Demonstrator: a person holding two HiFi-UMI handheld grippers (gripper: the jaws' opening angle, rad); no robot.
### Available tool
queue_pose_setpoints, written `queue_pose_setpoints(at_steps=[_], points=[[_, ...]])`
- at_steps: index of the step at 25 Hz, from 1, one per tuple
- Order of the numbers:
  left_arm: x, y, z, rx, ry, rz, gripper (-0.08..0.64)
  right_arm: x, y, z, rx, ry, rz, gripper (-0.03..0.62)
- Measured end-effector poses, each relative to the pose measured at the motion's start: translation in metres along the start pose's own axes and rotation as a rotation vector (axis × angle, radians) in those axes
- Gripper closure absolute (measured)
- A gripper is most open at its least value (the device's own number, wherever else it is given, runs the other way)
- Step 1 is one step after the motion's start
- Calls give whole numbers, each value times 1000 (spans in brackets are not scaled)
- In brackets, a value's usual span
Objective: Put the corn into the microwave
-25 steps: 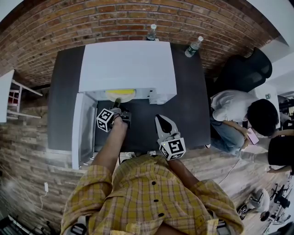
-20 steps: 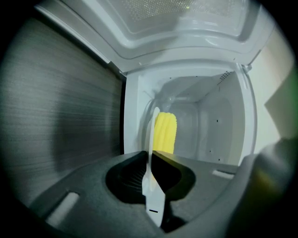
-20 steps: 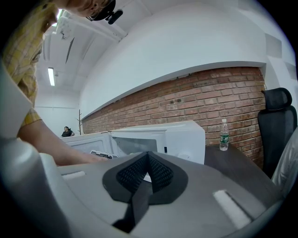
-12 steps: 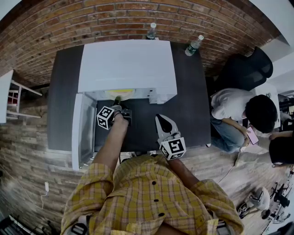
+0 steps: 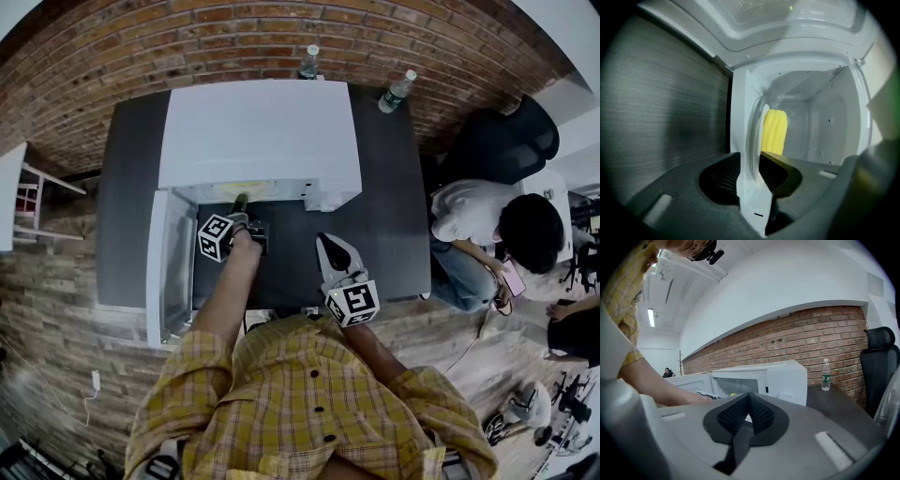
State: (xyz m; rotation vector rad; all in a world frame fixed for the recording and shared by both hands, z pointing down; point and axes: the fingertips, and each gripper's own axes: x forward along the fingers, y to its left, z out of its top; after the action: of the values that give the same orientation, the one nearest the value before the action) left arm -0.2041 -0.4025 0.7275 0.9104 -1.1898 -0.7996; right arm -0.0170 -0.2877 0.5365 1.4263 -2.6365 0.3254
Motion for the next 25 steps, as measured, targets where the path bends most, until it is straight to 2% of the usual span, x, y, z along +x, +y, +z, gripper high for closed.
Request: queue_pose_setpoints(at_steps=[17,21,25], points=[[-5,2,-3,25,37,-15,427,-6,2,-2,-1,0,9,592],[-16,-1,-12,34,45,-35,474,-12,3,-3,-2,0,14,592],[-30,-8,-22,77,69,-72,508,-15,5,-3,8,1,28,592]])
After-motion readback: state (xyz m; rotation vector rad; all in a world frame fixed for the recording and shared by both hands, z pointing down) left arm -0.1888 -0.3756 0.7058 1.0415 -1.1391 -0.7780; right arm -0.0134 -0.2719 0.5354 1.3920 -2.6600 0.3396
